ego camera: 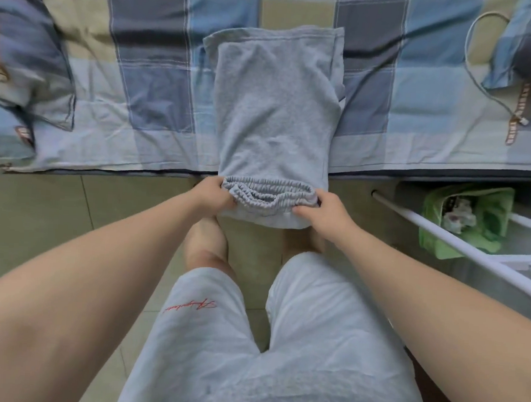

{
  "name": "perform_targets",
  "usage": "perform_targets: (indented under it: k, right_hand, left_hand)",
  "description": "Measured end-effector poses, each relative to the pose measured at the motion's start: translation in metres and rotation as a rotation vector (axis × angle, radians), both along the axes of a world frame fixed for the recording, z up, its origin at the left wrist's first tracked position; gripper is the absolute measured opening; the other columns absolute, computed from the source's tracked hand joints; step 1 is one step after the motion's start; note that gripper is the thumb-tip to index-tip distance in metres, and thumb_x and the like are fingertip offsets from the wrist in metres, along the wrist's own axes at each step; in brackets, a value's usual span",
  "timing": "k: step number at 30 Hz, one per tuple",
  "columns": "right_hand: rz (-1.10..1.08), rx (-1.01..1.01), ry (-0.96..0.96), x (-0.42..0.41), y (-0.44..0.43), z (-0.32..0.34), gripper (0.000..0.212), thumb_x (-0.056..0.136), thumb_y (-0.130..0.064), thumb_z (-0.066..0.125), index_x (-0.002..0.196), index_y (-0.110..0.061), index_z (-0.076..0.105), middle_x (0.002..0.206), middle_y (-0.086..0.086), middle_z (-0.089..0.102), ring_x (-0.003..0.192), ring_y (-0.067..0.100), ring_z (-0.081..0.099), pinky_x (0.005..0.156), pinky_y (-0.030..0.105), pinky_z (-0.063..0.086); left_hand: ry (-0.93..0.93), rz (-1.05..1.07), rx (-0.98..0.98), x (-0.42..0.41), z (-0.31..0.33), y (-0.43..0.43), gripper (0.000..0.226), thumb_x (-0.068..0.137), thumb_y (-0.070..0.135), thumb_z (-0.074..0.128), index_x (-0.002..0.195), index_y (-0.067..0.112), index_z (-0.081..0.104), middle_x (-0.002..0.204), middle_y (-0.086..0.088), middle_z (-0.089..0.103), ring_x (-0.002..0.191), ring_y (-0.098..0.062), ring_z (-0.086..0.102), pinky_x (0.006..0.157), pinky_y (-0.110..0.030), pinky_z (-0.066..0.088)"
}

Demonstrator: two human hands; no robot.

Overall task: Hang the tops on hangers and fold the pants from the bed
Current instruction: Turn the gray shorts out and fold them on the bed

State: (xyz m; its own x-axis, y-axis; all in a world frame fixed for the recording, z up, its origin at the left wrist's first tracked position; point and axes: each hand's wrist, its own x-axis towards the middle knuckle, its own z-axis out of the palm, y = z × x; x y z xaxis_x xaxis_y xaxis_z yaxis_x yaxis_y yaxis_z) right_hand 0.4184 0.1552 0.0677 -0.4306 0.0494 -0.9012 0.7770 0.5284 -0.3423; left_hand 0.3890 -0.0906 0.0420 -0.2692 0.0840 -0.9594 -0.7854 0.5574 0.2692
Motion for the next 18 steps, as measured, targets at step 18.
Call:
perform_targets:
  k: [18]
  right_hand:
    - [-0.034, 0.141, 0.388, -0.239, 0.008, -0.063, 0.023, 0.09, -0.031, 0.072, 0.083, -0.02, 0.053, 0.081, -0.001, 0.052, 0.073, 0.014, 0.047, 0.068, 0.03, 0.037]
  left_hand:
    - [0.414, 0.32, -0.097, -0.197, -0.048, 0.028, 0.021, 0.094, 0.009, 0.058, 0.114, 0.014, 0.061, 0.104, -0.005, 0.064, 0.091, -0.022, 0.06, 0.078, -0.036, 0.053]
